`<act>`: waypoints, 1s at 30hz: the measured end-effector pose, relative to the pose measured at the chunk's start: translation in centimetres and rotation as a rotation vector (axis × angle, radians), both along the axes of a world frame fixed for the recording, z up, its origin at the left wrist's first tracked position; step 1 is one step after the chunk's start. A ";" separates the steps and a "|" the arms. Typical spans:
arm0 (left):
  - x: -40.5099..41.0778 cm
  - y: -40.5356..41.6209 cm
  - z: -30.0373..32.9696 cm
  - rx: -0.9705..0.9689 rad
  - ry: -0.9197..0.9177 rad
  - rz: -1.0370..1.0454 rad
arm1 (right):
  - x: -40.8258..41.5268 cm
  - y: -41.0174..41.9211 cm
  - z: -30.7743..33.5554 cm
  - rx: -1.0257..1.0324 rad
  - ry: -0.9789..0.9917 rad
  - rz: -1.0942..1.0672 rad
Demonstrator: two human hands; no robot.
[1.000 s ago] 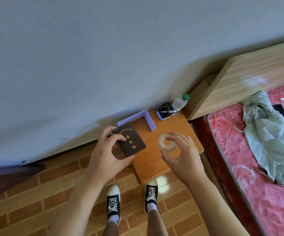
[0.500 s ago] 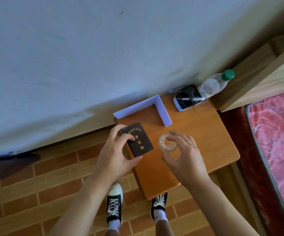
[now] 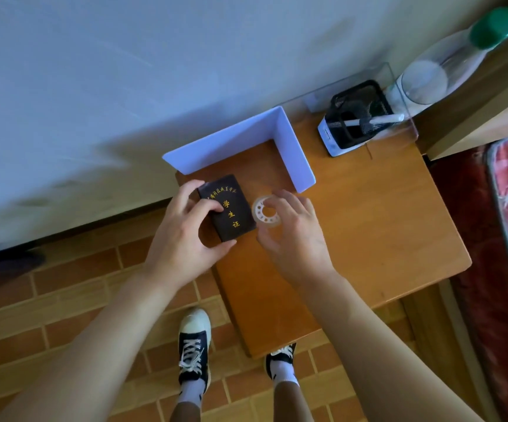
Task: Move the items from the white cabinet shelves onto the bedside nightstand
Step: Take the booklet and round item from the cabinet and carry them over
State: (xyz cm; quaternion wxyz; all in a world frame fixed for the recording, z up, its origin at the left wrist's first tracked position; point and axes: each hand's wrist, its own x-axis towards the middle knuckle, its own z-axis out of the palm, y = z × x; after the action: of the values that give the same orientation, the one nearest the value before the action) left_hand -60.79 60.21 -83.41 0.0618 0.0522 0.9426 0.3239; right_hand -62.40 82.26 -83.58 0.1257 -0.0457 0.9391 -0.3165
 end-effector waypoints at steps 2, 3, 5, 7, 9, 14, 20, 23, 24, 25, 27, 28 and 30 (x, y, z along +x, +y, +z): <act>0.0 0.0 -0.4 -0.028 -0.001 -0.001 | -0.1 -0.2 -1.0 0.032 0.029 0.008; 0.0 0.1 -0.7 -0.047 -0.005 0.000 | -0.2 -0.4 -1.4 0.048 0.043 0.004; 0.0 0.2 -1.1 -0.083 -0.011 0.003 | -0.3 -0.7 -2.0 0.081 0.060 -0.008; 0.0 0.2 -1.4 -0.101 -0.020 -0.005 | -0.3 -0.9 -2.3 0.125 0.062 -0.008; 0.0 0.3 -1.4 -0.111 -0.026 -0.019 | -0.4 -1.0 -2.3 0.155 0.085 -0.003; 0.9 1.7 -0.4 -0.114 0.023 -0.042 | 0.6 -0.5 -1.6 0.146 0.131 0.029; 4.3 2.7 -0.3 -0.143 -0.030 -0.093 | 3.6 0.5 -0.7 0.158 0.084 0.108; 4.9 2.4 -0.7 -0.169 -0.075 -0.097 | 4.2 0.8 -1.1 0.169 0.061 0.167; 5.0 2.3 -0.8 -0.180 -0.079 -0.101 | 4.3 0.8 -1.2 0.177 0.057 0.183; 5.0 2.3 -0.8 -0.190 -0.077 -0.106 | 4.2 0.8 -1.3 0.183 0.056 0.193; 4.9 2.4 -0.8 -0.200 -0.074 -0.112 | 3.9 0.7 -1.4 0.189 0.056 0.201; 4.8 2.4 -0.8 -0.204 -0.076 -0.111 | 3.7 0.5 -1.4 0.195 0.054 0.201; 4.7 2.3 -0.7 -0.212 -0.082 -0.111 | 3.4 0.2 -1.4 0.221 0.045 0.203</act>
State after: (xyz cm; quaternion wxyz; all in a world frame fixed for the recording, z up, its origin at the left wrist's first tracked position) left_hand -56.08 62.53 -84.16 0.1235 0.0841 0.9639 0.2204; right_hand -59.02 82.49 -84.97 0.1401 -0.1334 0.9614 -0.1956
